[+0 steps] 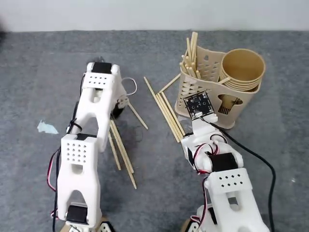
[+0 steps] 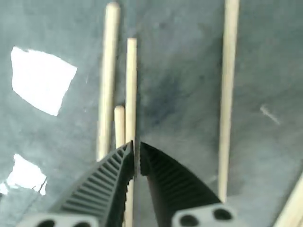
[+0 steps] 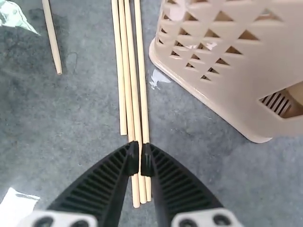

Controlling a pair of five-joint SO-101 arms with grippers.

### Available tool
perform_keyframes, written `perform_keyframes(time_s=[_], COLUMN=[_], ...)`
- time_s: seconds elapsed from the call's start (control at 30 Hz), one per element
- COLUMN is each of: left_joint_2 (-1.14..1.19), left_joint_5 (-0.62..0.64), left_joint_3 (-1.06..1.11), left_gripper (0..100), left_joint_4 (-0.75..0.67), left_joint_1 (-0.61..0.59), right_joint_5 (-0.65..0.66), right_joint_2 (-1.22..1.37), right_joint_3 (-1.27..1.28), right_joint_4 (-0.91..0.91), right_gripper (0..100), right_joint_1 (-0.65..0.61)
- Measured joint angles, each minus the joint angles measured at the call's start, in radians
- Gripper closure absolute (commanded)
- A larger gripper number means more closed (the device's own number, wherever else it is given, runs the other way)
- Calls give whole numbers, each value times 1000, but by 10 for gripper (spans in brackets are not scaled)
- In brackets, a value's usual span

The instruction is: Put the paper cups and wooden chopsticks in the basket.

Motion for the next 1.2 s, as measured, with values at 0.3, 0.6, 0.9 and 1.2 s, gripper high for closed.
perform_keyframes(time_s=[0.3, 0.6, 0.9, 1.2], left_joint_2=[0, 0, 0, -367], left_joint_5=[-14, -97, -132, -132], left_joint_3=[-107, -23, 46, 457], left_gripper=[987, 921, 904, 878], left_joint_4=[3, 3, 3, -2], left_joint_1=[2, -75, -72, -6], right_joint_5=[0, 0, 0, 0], right_joint_2=[0, 0, 0, 0], right_joint_3=[0, 0, 0, 0], right_joint_4=[2, 2, 2, 2], right_gripper=[973, 973, 973, 973], right_joint_1=[0, 0, 0, 0])
